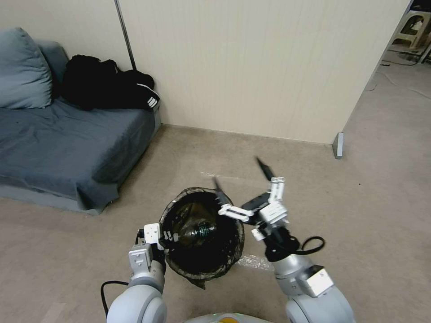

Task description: Pick up the trash bin, then pick up the garbage from the floor and place it into the trash bin.

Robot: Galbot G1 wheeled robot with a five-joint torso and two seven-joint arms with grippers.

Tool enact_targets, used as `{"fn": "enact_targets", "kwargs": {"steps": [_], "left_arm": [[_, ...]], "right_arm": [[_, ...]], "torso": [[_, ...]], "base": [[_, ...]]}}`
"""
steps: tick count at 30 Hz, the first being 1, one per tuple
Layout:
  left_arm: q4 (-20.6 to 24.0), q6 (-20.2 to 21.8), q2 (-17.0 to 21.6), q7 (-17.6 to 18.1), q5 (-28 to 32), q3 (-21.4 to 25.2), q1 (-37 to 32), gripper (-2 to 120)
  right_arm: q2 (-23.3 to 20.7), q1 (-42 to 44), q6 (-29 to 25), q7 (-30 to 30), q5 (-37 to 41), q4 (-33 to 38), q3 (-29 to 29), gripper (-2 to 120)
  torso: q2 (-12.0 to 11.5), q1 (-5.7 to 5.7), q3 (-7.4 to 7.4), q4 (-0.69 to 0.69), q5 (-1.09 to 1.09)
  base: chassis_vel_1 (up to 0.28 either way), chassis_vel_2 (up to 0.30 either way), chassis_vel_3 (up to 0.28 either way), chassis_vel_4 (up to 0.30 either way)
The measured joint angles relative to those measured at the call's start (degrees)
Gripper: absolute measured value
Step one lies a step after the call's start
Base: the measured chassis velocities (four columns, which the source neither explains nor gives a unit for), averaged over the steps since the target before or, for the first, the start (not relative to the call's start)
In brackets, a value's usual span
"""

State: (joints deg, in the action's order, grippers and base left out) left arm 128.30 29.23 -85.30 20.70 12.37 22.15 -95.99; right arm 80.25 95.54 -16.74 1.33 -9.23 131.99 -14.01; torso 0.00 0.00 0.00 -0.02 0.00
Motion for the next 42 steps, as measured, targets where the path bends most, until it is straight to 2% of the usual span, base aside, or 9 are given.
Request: {"fn": "enact_targets", "kwargs": {"steps": [4, 12, 29, 42], "left_arm": [[0.1, -0.4, -0.2, 0.0, 0.0, 0.9, 0.0, 0], [1.6, -0.8, -1.1, 0.0, 0.5, 1.6, 0.0, 0], [2.7, -0.9, -1.1, 0.0, 1.0, 1.3, -0.3, 0], [2.7, -0.7, -1.2, 0.0, 0.8, 1.3, -0.3, 0]], "right_arm": [[2.2, 2.6, -3.1, -1.3, -3.0, -2.0, -2.6, 100], [5.9, 5.2, -6.6, -4.3, -2.9, -6.4, -5.5, 100], [5.6, 3.4, -8.2, -4.5, 4.8, -9.2, -6.5, 100], [5.8, 2.3, -7.7, -5.6, 5.4, -9.5, -6.3, 100]], "torso": [[0.0, 0.00, 0.00, 0.01, 0.00], [0.0, 0.00, 0.00, 0.02, 0.00], [0.0, 0.00, 0.00, 0.01, 0.00], [0.0, 0.00, 0.00, 0.01, 0.00]], "base": [[0.000, 0.000, 0.000, 0.000], [0.000, 0.000, 0.000, 0.000], [0.006, 0.005, 0.008, 0.006], [0.086, 0.081, 0.083, 0.087]]}}
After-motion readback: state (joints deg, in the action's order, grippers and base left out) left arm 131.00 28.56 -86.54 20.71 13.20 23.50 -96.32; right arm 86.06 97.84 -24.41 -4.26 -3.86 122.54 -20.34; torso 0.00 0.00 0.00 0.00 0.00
